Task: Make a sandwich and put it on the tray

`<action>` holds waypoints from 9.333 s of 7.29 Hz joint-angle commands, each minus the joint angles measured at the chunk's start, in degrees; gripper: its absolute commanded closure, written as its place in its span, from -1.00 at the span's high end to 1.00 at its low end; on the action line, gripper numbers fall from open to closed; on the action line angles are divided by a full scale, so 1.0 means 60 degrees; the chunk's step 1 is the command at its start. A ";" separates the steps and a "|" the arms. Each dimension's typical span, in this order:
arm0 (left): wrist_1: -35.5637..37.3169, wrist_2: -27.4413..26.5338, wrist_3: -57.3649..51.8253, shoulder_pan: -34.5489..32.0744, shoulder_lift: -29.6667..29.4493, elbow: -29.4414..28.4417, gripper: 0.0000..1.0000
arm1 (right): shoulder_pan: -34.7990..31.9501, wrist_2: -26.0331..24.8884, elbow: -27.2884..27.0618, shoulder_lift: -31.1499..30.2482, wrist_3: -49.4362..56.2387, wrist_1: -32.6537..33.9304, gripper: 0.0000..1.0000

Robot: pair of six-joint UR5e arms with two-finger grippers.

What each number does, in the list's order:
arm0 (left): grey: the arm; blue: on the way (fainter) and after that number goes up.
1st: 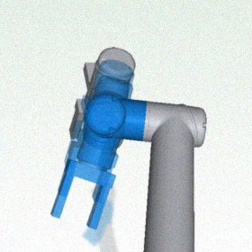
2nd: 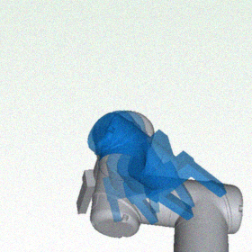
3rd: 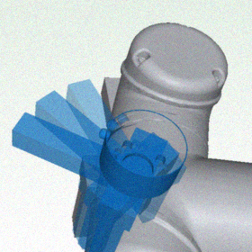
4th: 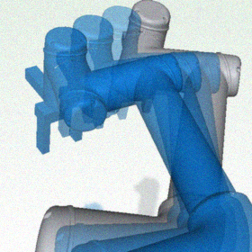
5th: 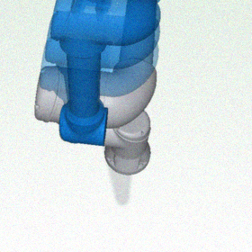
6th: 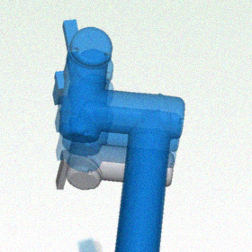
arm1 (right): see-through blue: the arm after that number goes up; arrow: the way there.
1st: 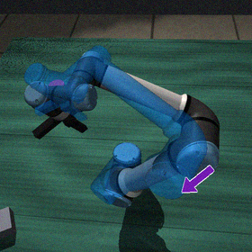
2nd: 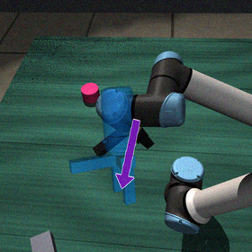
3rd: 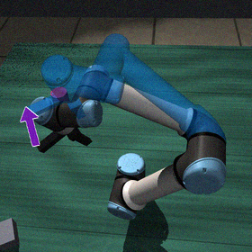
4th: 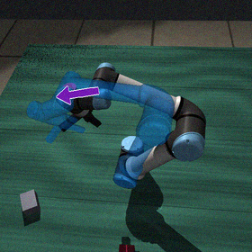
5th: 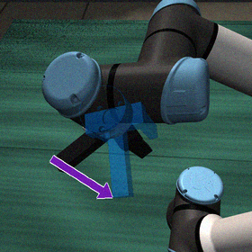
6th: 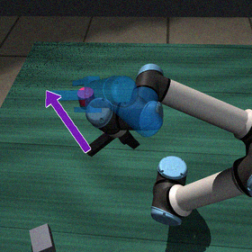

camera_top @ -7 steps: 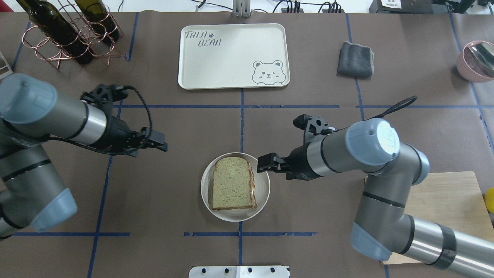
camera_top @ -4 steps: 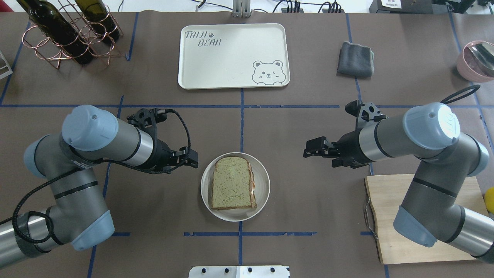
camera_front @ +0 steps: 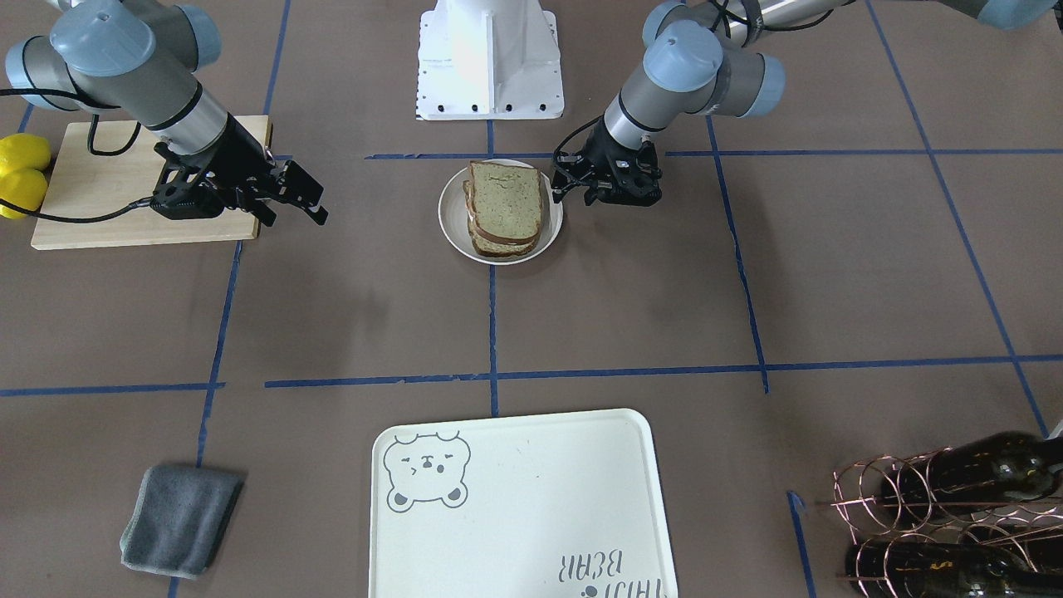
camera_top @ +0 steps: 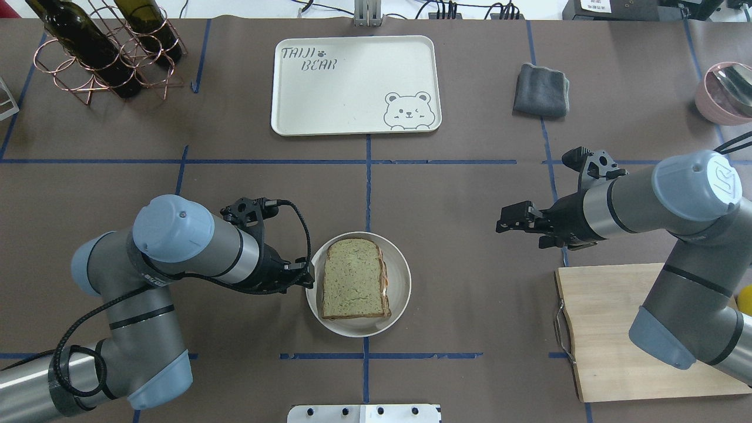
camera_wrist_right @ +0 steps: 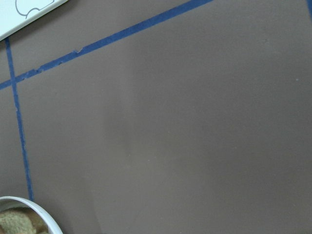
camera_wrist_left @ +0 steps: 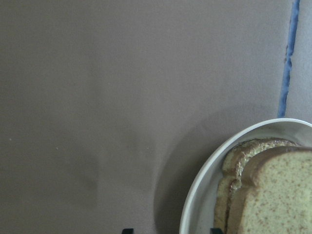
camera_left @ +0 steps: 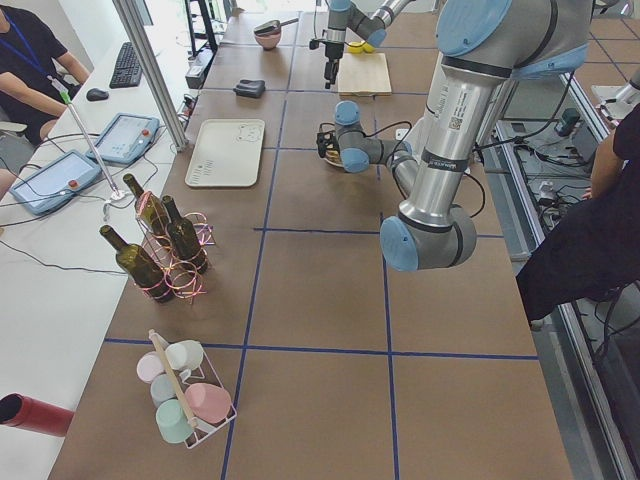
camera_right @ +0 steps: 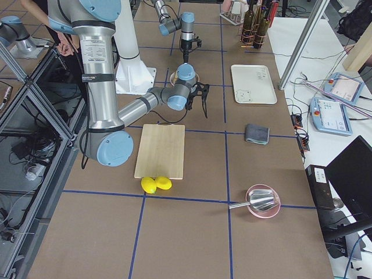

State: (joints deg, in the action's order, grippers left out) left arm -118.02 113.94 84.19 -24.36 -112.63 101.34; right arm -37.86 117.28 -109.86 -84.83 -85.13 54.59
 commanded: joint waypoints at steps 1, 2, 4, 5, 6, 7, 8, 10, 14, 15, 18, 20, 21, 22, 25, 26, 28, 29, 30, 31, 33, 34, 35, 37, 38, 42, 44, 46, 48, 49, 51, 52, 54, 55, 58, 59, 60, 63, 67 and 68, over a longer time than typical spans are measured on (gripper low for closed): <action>-0.0018 0.0009 -0.0013 0.0295 -0.0212 -0.0247 0.04 | -0.0309 0.0461 0.0014 -0.0157 0.0359 -0.0001 1.00; -0.0018 0.0009 -0.0013 0.0296 -0.0242 -0.0249 -0.03 | -0.0310 0.0477 0.0000 -0.0172 0.0361 -0.0001 1.00; -0.0032 0.0009 -0.0043 0.0296 -0.0242 -0.0337 -0.08 | -0.0310 0.0492 -0.0001 -0.0187 0.0361 -0.0001 1.00; -0.0032 0.0009 -0.0086 0.0296 -0.0329 -0.0337 -0.08 | -0.0325 0.0478 -0.0015 -0.0187 0.0361 -0.0001 1.00; -0.0032 0.0009 -0.0101 0.0281 -0.0330 -0.0395 -0.08 | -0.0325 0.0492 -0.0030 -0.0187 0.0361 -0.0001 1.00; -0.0032 0.0009 -0.0101 0.0296 -0.0344 -0.0439 -0.17 | -0.0311 0.0478 -0.0030 -0.0187 0.0361 -0.0016 1.00; -0.0047 -0.0006 -0.0116 0.0296 -0.0330 -0.0541 -0.18 | -0.0310 0.0478 -0.0030 -0.0187 0.0361 -0.0016 1.00; -0.0047 -0.0035 -0.0116 0.0267 -0.0359 -0.0586 -0.28 | -0.0310 0.0478 -0.0073 -0.0187 0.0361 -0.0016 1.00; -0.0485 -0.0050 -0.0512 0.0179 -0.0374 -0.0440 -1.00 | -0.0310 0.0434 -0.0191 -0.0216 0.0361 -0.0001 1.00; -0.0516 -0.0035 -0.0482 0.0106 -0.0374 -0.0381 -1.00 | -0.0310 0.0434 -0.0249 -0.0289 0.0361 -0.0016 1.00; -0.1650 0.0140 0.0932 -0.0230 -0.0330 -0.0249 -1.00 | -0.0310 0.0390 -0.0555 -0.0581 0.0361 -0.0016 1.00; -0.1703 0.0711 0.1956 -0.1179 -0.0359 -0.0438 -1.00 | -0.0310 0.0390 -0.0936 -0.1020 0.0361 -0.0016 1.00; -0.1688 0.0727 0.1906 -0.1778 -0.0606 -0.0773 -1.00 | -0.0310 0.0390 -0.0967 -0.1022 0.0361 -0.0016 1.00; -0.1688 0.0799 0.1804 -0.2176 -0.1246 -0.1588 -1.00 | -0.0310 0.0390 -0.0967 -0.1037 0.0361 -0.0016 1.00; -0.1702 0.1033 0.1700 -0.3290 -0.3547 -0.4854 -1.00 | -0.0310 0.0390 -0.1099 -0.1037 0.0361 -0.0016 1.00; -0.2166 0.1179 0.1729 -0.3612 -0.4495 -0.6415 -1.00 | -0.0310 0.0390 -0.1157 -0.1066 0.0361 -0.0016 1.00; -0.3455 0.1195 0.1803 -0.3936 -0.5453 -0.8779 -1.00 | -0.0310 0.0390 -0.1158 -0.1081 0.0361 -0.0016 1.00; -0.3924 0.1137 0.1817 -0.3967 -0.5776 -0.9673 -1.00 | -0.0310 0.0390 -0.1158 -0.1066 0.0361 -0.0001 1.00; -0.4320 0.1064 0.1818 -0.3981 -0.5837 -1.0146 -1.00 | -0.0310 0.0404 -0.1158 -0.1052 0.0361 -0.0016 1.00; -0.4484 0.0730 0.1934 -0.3967 -0.6012 -1.0557 -1.00 | -0.0310 0.0404 -0.1158 -0.1051 0.0361 -0.0016 1.00; -0.5026 0.0639 0.1949 -0.3967 -0.6145 -1.1058 -1.00 | -0.0296 0.0419 -0.1129 -0.1066 0.0361 -0.0001 1.00; -0.5173 0.0421 0.1949 -0.3923 -0.6218 -1.1219 -1.00 | -0.0310 0.0419 -0.1128 -0.1052 0.0361 -0.0001 1.00; -0.5348 0.0419 0.1964 -0.3909 -0.6248 -1.1351 -1.00 | -0.0296 0.0419 -0.1128 -0.1051 0.0361 -0.0001 1.00; -0.5408 0.0419 0.1950 -0.3836 -0.6321 -1.1352 -0.89 | -0.0296 0.0419 -0.1128 -0.1066 0.0361 -0.0001 1.00; -0.5423 0.0405 0.1949 -0.3806 -0.6321 -1.1352 -0.55 | -0.0296 0.0419 -0.1128 -0.1066 0.0361 -0.0001 1.00; -0.5467 0.0259 0.1862 -0.3747 -0.6278 -1.1294 -0.22 | -0.0310 0.0448 -0.1114 -0.1051 0.0361 -0.0001 1.00; -0.5046 0.0243 0.1528 -0.3820 -0.5566 -0.9797 -0.29 | -0.1343 0.1407 -0.1027 -0.1095 0.0390 0.0101 1.00; -0.2130 0.0301 -0.0472 -0.3980 -0.3310 -0.5466 -0.29 | -0.3129 0.2744 -0.0807 -0.1750 0.1915 0.0160 1.00; -0.0331 0.0331 -0.2479 -0.4360 -0.1248 -0.2226 -0.17 | -0.4465 0.2997 -0.0092 -0.2571 0.4581 0.0160 1.00; 0.0110 0.0346 -0.3417 -0.4565 -0.0296 -0.1066 -0.15 | -0.4978 0.2997 0.0216 -0.2879 0.5725 0.0160 1.00; 0.0757 0.0375 -0.5686 -0.5252 0.1405 0.0419 0.57 | -0.5654 0.2997 0.0555 -0.3523 0.7282 0.0160 1.00; 0.0759 0.0651 -0.6640 -0.5706 0.2066 0.0686 1.00 | -0.6005 0.2983 0.0585 -0.3730 0.8159 0.0494 1.00; 0.0759 0.1820 -0.9797 -0.7284 0.3325 0.0703 1.00 | -0.7305 0.2982 0.0542 -0.3703 1.0937 0.2391 1.00; 0.0773 0.2101 -1.1046 -0.7945 0.4101 0.0718 1.00 | -0.8008 0.2982 0.0527 -0.3674 1.2430 0.3576 1.00; 0.1892 0.3477 -1.3921 -0.9602 0.5456 0.0717 1.00 | -0.8601 0.2982 0.0468 -0.3600 1.4377 0.5241 1.00; 0.3366 0.3481 -1.5438 -1.0404 0.5355 0.0703 1.00 | -0.8572 0.2982 0.0497 -0.3600 1.4626 0.5460 1.00; 0.5251 0.3466 -1.6685 -1.1050 0.5020 0.0718 1.00 | -0.8572 0.2982 0.0469 -0.3426 1.4744 0.5782 1.00; 0.6897 0.3481 -1.7093 -1.1482 0.4503 0.0661 1.00 | -0.8528 0.2997 0.0454 -0.3322 1.4745 0.5930 1.00; 0.6751 0.3510 -1.7137 -1.1481 0.4504 0.0615 1.00 | -0.8514 0.2982 0.0278 -0.3381 1.4745 0.5961 1.00; 0.6750 0.3481 -1.7152 -1.1453 0.4461 0.0659 1.00 | -0.8514 0.2982 0.0263 -0.3381 1.4745 0.5932 1.00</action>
State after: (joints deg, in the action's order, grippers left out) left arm -77.29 134.93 -18.64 -93.19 -85.68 105.16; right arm -88.95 135.19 -108.20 -105.08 3.34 90.37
